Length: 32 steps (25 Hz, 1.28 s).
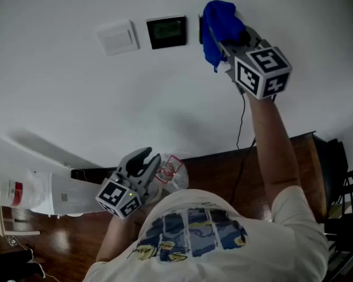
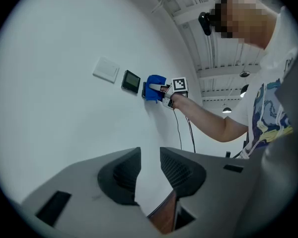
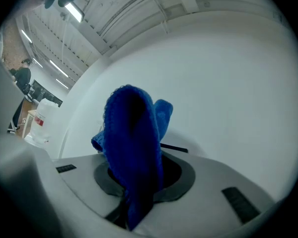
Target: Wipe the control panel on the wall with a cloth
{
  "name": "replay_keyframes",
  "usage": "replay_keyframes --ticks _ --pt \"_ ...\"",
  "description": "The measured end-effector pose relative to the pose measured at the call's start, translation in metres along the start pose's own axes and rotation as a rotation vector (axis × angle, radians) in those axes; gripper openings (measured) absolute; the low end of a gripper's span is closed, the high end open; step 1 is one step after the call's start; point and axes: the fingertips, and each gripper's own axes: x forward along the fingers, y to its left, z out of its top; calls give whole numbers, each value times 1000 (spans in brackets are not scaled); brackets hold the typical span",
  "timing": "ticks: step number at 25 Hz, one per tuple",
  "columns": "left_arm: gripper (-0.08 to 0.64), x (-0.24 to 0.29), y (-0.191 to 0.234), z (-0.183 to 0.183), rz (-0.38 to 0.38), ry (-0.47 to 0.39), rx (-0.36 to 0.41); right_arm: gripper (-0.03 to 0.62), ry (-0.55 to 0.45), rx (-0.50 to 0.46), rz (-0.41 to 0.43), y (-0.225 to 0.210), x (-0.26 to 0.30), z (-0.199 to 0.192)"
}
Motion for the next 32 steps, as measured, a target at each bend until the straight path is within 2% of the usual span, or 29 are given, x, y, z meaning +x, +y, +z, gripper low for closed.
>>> replay_keyframes --ticks 11,23,28,32 --pt "97 7 -6 3 -27 5 8 89 29 -7 -98 -46 -28 -14" --pt "97 4 -8 4 -23 -1 9 89 31 3 -114 -56 -33 -17" --pt "97 -1 -4 0 -14 3 3 89 2 -19 -105 -37 -49 -8" --pt "97 -1 -4 -1 -20 5 1 89 -19 -36 -27 9 -44 -3"
